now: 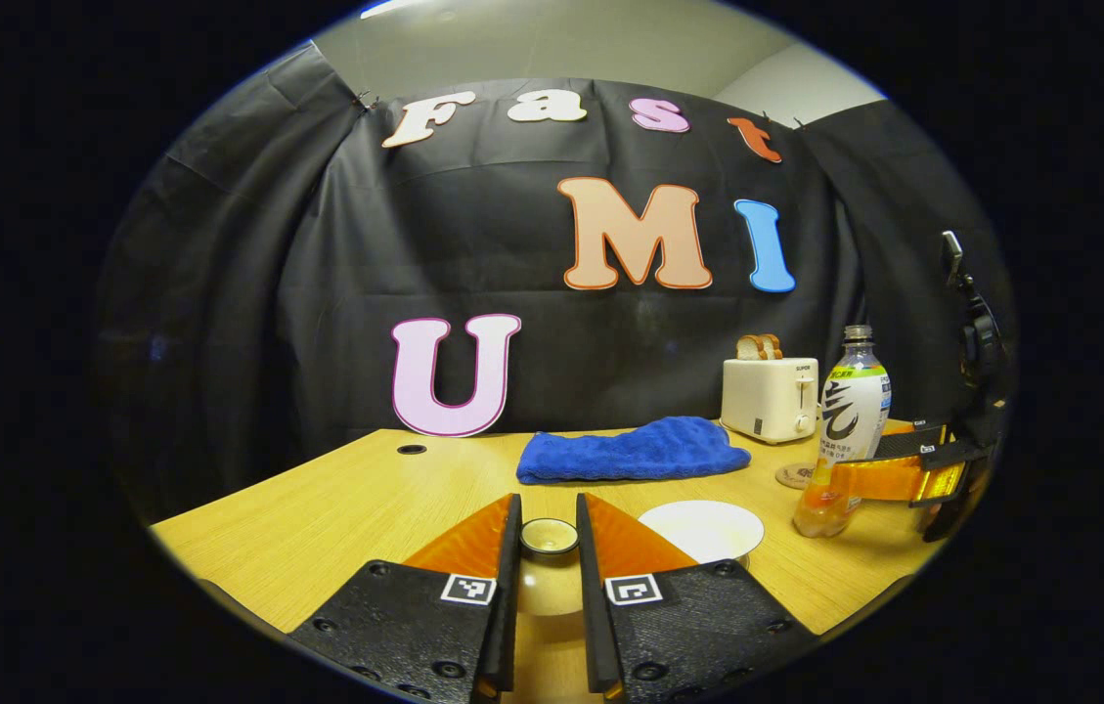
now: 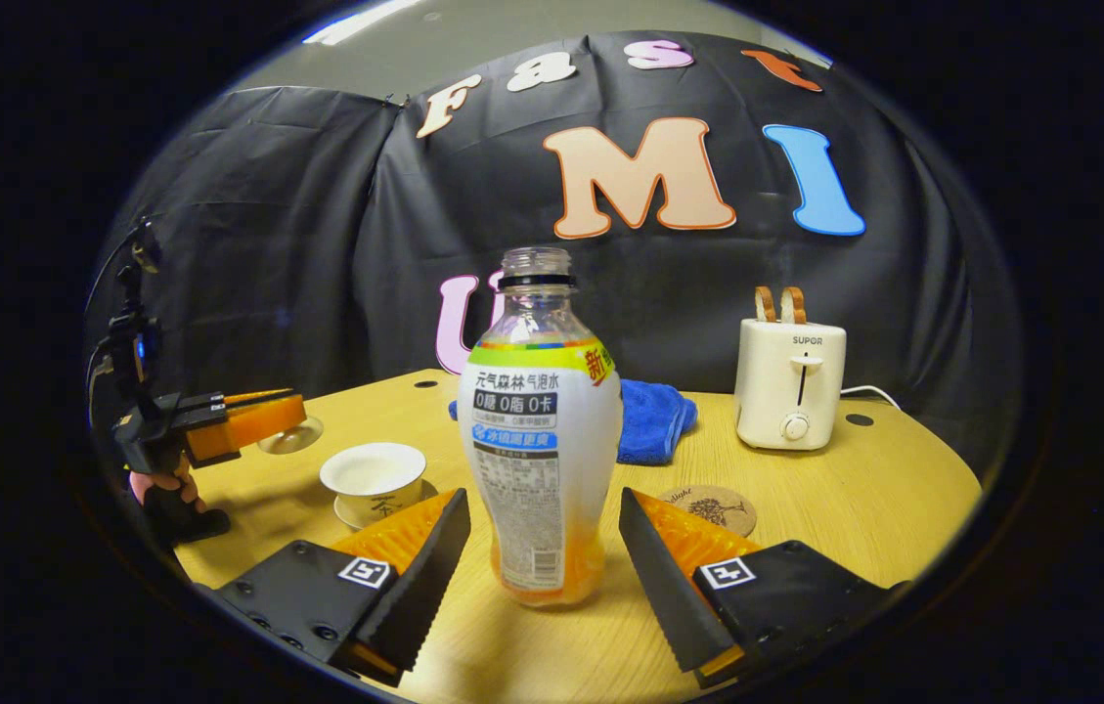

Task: Open the teacup lid with one hand, grasp the water bottle and pour water into the teacup with the other hand; after pouring, place the water bottle on the coaster and then close the teacup lid.

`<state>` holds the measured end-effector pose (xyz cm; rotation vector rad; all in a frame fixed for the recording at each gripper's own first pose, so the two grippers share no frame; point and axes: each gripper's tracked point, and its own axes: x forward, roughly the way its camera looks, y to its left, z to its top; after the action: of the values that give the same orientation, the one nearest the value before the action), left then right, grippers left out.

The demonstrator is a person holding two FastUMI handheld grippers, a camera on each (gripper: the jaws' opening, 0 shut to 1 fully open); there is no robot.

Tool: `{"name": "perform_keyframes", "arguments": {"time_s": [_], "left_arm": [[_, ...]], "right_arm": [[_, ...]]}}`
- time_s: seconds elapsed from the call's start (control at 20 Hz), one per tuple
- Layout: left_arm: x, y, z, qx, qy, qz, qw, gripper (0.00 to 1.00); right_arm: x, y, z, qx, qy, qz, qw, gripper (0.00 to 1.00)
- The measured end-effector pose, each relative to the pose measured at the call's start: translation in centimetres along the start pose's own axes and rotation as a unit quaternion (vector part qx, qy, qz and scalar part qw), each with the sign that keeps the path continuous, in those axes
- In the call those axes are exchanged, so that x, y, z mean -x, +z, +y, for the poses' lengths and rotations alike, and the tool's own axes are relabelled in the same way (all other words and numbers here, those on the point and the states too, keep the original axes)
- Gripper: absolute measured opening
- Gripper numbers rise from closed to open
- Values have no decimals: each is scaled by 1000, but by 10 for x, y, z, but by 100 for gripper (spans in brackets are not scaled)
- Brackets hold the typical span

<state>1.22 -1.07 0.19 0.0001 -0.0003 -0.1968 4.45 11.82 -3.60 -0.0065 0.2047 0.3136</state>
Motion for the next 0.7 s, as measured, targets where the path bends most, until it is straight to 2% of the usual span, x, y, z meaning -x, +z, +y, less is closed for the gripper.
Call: {"name": "perform_keyframes", "arguments": {"time_s": [0.05,0.1,0.15,0.25,0.45,0.7], "left_arm": [[0,0,1,0,0,0,1000,26],[0,0,1,0,0,0,1000,26],[0,0,2,0,0,0,1000,26],[0,0,2,0,0,0,1000,26],[1,-1,3,0,2,0,1000,26],[0,0,4,0,5,1,1000,26]], "right_arm": [[-5,0,-2,-1,-3,1,1000,98],[-5,0,-1,-2,-5,4,1000,94],[-12,-2,-2,-2,-10,10,1000,97],[-17,-8,-1,0,-11,29,1000,84],[-19,-6,-2,13,-21,27,999,65],[-16,-5,-12,20,-43,38,998,65]]}}
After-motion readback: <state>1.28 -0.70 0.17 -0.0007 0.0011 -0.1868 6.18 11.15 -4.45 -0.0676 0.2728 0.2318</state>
